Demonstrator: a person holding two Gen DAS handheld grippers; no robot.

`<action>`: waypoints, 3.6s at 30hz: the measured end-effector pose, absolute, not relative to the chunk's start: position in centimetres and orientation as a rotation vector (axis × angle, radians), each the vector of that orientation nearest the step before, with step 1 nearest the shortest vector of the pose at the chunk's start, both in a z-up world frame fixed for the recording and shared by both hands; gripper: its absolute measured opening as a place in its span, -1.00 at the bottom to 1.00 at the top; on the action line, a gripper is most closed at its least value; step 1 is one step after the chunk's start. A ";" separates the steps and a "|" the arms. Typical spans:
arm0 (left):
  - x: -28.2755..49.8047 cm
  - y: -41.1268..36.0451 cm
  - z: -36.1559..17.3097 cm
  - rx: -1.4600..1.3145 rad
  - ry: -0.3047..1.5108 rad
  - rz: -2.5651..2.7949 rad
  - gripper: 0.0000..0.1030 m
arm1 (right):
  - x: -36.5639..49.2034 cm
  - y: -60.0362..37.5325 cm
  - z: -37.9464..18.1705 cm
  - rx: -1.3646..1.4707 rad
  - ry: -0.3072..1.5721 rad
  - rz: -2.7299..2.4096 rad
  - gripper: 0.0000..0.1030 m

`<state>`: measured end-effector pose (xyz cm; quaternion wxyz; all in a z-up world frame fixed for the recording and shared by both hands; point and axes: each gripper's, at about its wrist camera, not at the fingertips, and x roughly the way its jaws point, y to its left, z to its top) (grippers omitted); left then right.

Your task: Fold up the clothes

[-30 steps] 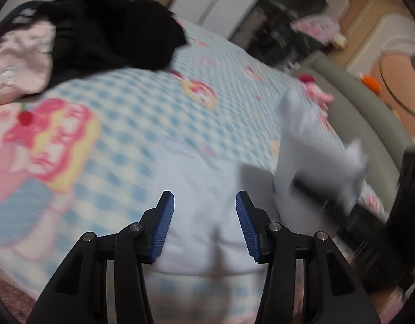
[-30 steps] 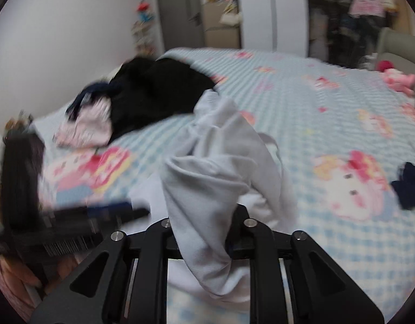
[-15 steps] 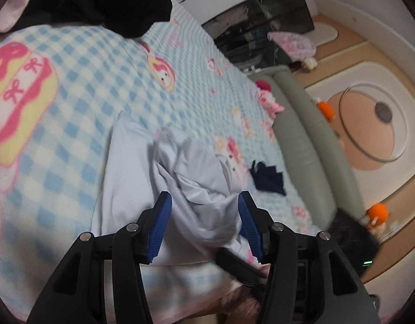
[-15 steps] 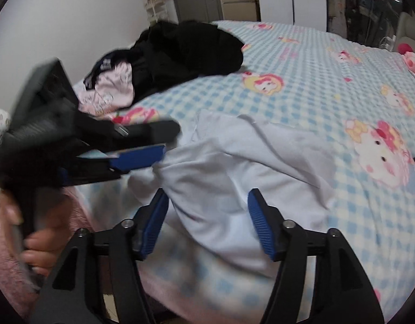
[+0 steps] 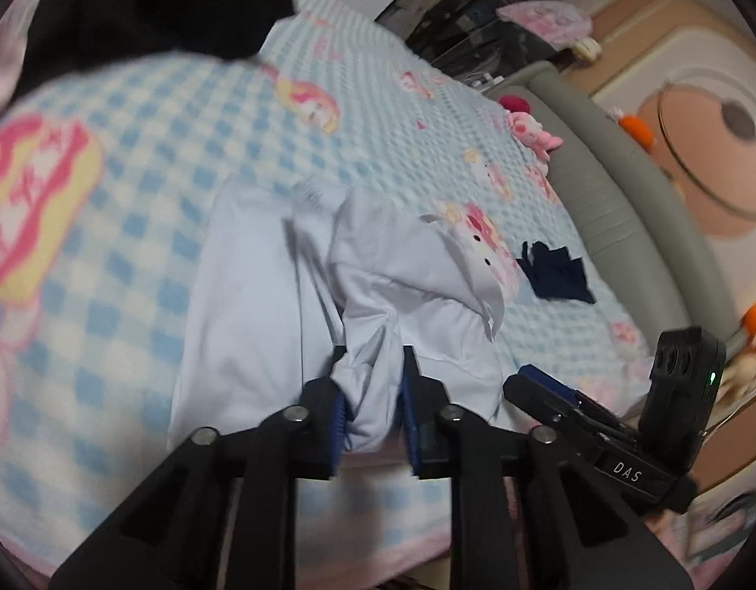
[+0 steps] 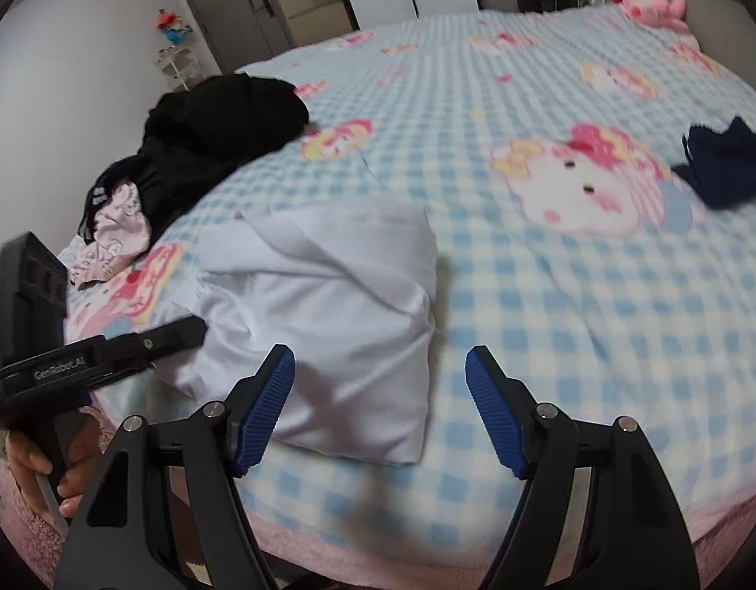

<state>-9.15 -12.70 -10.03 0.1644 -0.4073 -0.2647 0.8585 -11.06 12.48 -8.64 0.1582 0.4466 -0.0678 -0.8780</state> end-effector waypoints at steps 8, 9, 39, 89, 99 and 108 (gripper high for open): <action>-6.5 -17.2 -9.3 -1.242 -0.771 2.619 -0.63 | -11.1 12.2 -8.3 1.246 -0.207 -2.527 0.44; -6.9 -17.7 -10.4 -1.315 -0.806 2.580 -0.58 | -11.1 12.1 -8.4 1.248 -0.203 -2.528 0.44; -10.8 -15.7 -11.1 -1.263 -0.863 2.405 -0.44 | -15.8 10.9 -10.3 1.261 -0.569 -2.184 -0.34; -10.7 -2.2 -11.3 -1.322 -0.002 2.721 -0.22 | -8.7 18.0 -12.5 1.311 -0.304 -2.390 0.19; -8.1 -3.1 -9.4 -1.206 -0.128 2.691 -0.28 | -7.0 22.0 -10.3 1.230 -0.383 -2.516 0.18; -5.4 -2.4 -11.5 -1.391 -0.008 2.654 -0.54 | -5.8 16.2 -12.9 1.335 -0.109 -2.326 0.20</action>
